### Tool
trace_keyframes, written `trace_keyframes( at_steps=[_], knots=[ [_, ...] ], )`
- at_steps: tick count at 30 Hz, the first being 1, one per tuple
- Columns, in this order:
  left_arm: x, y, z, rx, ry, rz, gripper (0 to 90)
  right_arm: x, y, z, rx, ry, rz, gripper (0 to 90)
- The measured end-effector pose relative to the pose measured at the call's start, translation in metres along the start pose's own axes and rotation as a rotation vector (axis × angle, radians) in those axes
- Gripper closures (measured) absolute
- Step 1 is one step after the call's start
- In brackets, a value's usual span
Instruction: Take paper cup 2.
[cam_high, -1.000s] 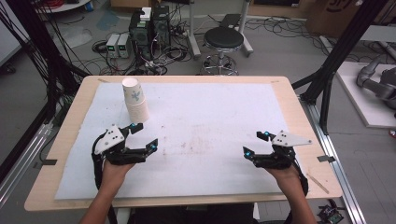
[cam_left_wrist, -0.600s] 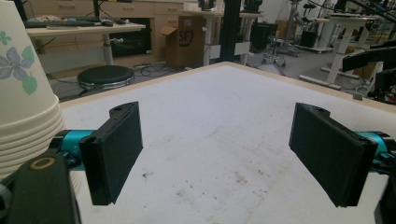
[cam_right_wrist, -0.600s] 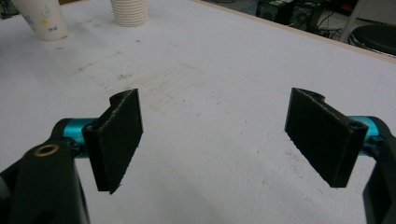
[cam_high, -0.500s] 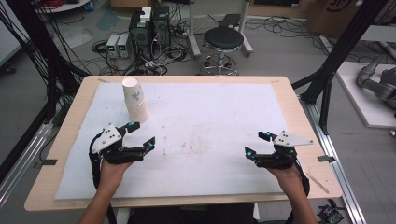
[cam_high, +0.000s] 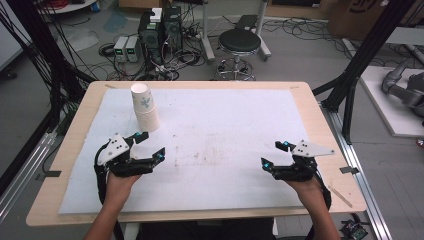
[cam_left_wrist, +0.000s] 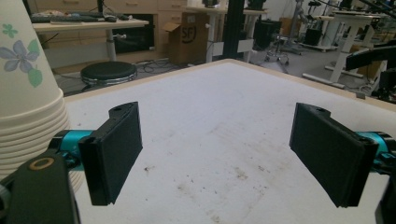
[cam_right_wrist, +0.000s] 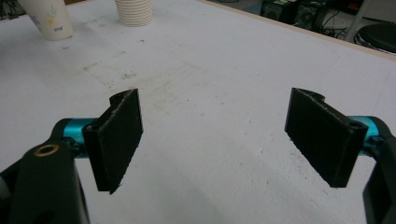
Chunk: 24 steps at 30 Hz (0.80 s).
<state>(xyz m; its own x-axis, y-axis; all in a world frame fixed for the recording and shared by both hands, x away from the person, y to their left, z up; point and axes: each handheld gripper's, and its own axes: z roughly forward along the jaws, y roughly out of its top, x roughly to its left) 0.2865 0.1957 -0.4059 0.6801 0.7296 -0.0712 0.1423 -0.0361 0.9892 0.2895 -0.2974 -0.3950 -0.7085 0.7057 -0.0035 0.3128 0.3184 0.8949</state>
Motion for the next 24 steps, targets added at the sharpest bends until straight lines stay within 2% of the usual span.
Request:
trace_keyframes(
  at_steps=[7,14,24],
  knots=[
    [0.0,0.007,-0.002,0.005,0.014,0.001,16.9,0.001,0.001,0.0,-0.002,0.004,-0.007,19.5],
    [0.01,0.019,-0.005,-0.003,0.043,-0.014,16.9,0.002,0.003,0.002,-0.004,0.014,-0.007,19.5],
    [0.028,0.055,0.003,0.021,0.082,0.002,16.9,0.0,0.005,0.002,-0.01,0.008,-0.006,19.5]
  ],
)
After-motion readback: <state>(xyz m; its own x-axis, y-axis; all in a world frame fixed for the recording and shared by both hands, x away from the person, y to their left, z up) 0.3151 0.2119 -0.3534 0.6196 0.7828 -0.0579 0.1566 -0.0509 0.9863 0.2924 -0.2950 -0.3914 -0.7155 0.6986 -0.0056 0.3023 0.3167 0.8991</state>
